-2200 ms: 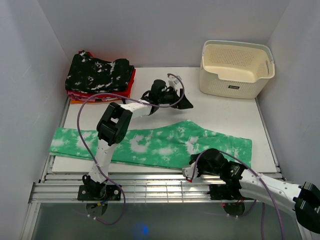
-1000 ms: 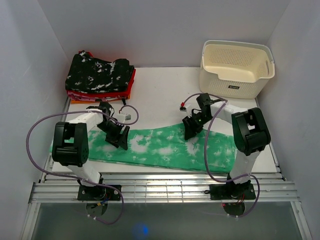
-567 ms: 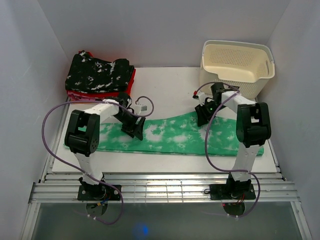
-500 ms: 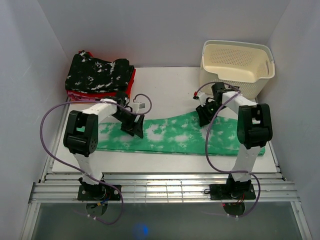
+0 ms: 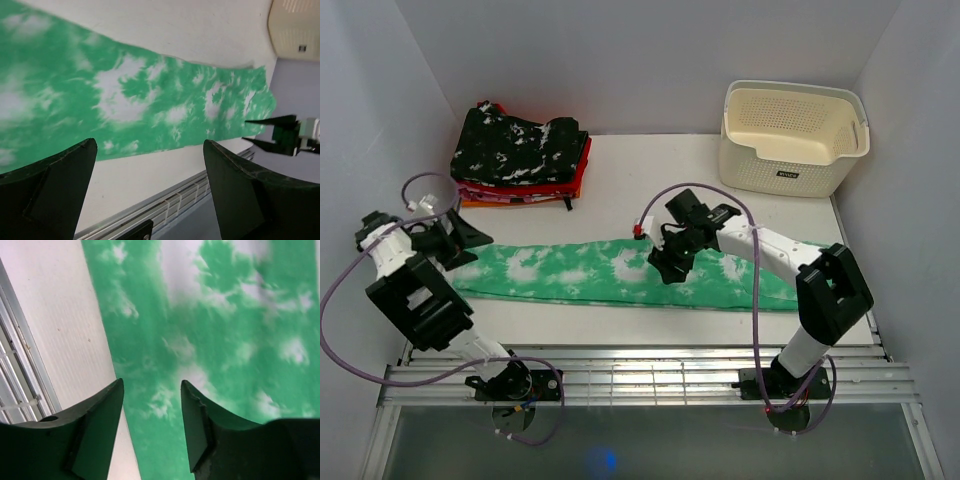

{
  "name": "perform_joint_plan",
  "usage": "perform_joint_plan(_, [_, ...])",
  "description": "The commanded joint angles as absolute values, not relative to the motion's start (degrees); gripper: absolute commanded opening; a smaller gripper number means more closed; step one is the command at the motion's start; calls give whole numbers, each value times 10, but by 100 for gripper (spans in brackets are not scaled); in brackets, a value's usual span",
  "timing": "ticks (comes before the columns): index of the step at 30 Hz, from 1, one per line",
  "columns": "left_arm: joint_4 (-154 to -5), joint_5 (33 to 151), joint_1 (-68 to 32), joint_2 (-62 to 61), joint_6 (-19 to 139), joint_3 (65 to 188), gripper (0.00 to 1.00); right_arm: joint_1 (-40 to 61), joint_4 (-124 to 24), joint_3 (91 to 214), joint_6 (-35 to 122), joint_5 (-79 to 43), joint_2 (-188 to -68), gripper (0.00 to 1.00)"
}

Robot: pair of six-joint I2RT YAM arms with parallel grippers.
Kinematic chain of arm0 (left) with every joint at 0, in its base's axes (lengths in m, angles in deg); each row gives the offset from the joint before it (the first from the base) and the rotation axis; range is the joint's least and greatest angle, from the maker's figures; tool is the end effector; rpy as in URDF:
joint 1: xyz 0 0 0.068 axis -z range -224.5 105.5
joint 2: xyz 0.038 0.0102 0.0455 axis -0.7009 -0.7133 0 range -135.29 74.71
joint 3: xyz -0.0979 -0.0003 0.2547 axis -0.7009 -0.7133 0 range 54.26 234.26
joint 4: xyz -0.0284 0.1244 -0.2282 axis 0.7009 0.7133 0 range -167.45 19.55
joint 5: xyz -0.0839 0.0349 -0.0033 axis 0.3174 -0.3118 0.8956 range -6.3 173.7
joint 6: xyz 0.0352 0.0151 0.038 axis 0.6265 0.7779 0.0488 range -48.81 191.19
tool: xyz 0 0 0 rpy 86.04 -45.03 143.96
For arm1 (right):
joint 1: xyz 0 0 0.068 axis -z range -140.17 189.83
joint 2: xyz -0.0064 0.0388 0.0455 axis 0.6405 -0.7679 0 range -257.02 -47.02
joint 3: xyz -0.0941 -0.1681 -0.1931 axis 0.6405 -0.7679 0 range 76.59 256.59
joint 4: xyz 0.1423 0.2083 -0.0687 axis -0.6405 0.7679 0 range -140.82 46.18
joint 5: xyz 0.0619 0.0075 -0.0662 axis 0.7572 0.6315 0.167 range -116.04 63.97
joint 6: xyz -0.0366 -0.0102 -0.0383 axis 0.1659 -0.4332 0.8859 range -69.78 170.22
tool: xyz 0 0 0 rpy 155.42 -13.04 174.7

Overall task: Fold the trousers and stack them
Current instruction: Fold the trousers

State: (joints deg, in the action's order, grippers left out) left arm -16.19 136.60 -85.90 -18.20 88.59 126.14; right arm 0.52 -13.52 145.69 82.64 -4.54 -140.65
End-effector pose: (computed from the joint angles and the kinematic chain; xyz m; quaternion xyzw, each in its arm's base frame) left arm 0.2411 0.1747 0.2506 -0.1563 0.8800 -0.3576 0.2706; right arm 0.2510 0.2223 0.2354 -0.5951 0.7456 0.1949 0.2279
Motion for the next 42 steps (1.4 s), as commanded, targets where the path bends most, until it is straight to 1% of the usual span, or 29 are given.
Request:
perform_joint_plan(1, [-81,1421,-944,-233,939,1267,98,-36,-183,1485,776,-62,-1442,53])
perform_joint_plan(3, [-91,1414,-973,-243,938,1258,98,-59,-198,1488,768,-68,-1476,48])
perform_joint_plan(8, [-176,1365,-978,-213,901,1230,98,-63,-210,1467,760,-92,-1541,40])
perform_joint_plan(9, [-192,1338,-978,-204,893,1218,98,-59,-219,1459,761,-100,-1544,39])
perform_joint_plan(11, [-227,1308,-978,-200,884,1205,92,-54,-230,1439,764,-110,-1549,34])
perform_joint_plan(12, [-240,1280,-978,-198,872,1192,90,-48,-236,1423,767,-120,-1551,28])
perform_joint_plan(13, [-260,1268,-978,-194,869,1187,86,-45,-240,1416,768,-124,-1553,25])
perform_joint_plan(15, [-281,1241,-978,-190,854,1177,81,-35,-245,1398,775,-133,-1555,19])
perform_joint_plan(16, [-296,1221,-978,-187,850,1173,77,-32,-247,1395,775,-133,-1555,13])
perform_joint_plan(18, [-308,1198,-978,-186,844,1171,74,-24,-245,1389,776,-134,-1549,8])
perform_joint_plan(20, [-314,1182,-978,-187,840,1171,75,-20,-242,1386,778,-136,-1544,8])
perform_joint_plan(24, [-330,1153,-979,-190,831,1173,83,-17,-230,1382,780,-127,-1536,8])
perform_joint_plan(26, [-336,1120,-978,-196,821,1174,84,-16,-227,1380,780,-125,-1532,8])
perform_joint_plan(31, [-334,1108,-979,-220,817,1167,84,-16,-212,1395,768,-101,-1527,8])
perform_joint_plan(35, [-338,1120,-979,-247,810,1157,79,-12,-191,1430,760,-83,-1521,10])
perform_joint_plan(38, [-338,1141,-978,-269,806,1154,74,3,-167,1456,756,-59,-1510,18])
perform_joint_plan(39, [-340,1145,-978,-272,802,1153,72,8,-162,1462,755,-48,-1506,27])
perform_joint_plan(41, [-343,1156,-978,-279,795,1146,68,20,-145,1473,754,-35,-1493,37])
perform_joint_plan(42, [-349,1159,-978,-281,788,1144,65,33,-140,1483,754,-25,-1489,45])
